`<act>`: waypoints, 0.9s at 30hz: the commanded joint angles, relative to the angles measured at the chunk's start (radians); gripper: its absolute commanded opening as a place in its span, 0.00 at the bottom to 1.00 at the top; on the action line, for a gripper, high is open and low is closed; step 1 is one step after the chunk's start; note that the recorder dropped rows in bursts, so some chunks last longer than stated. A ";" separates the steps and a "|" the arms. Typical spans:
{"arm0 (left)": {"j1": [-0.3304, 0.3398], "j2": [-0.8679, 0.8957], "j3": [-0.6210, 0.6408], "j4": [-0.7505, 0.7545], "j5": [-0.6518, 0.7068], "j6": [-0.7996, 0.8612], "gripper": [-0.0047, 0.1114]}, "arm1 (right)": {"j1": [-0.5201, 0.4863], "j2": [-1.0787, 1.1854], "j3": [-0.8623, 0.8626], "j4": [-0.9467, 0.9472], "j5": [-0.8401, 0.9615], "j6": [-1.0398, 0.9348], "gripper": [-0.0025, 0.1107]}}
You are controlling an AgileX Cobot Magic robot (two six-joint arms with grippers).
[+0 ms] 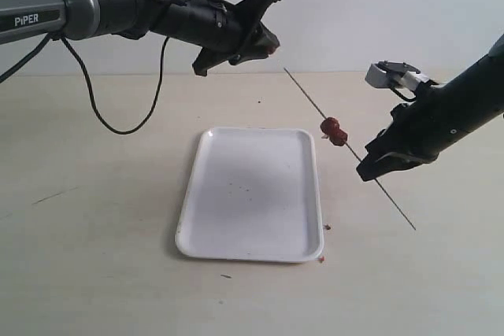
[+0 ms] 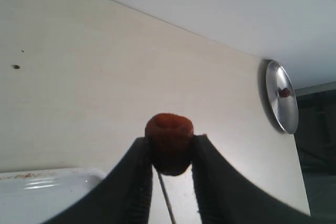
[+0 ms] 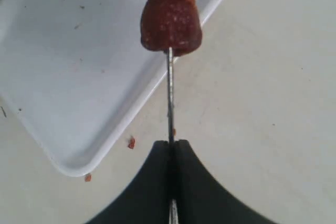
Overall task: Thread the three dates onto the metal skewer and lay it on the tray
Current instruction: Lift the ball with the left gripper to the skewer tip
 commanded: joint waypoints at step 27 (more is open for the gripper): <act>-0.007 -0.006 -0.002 -0.005 -0.006 0.011 0.27 | -0.002 -0.002 -0.003 0.159 0.040 -0.144 0.02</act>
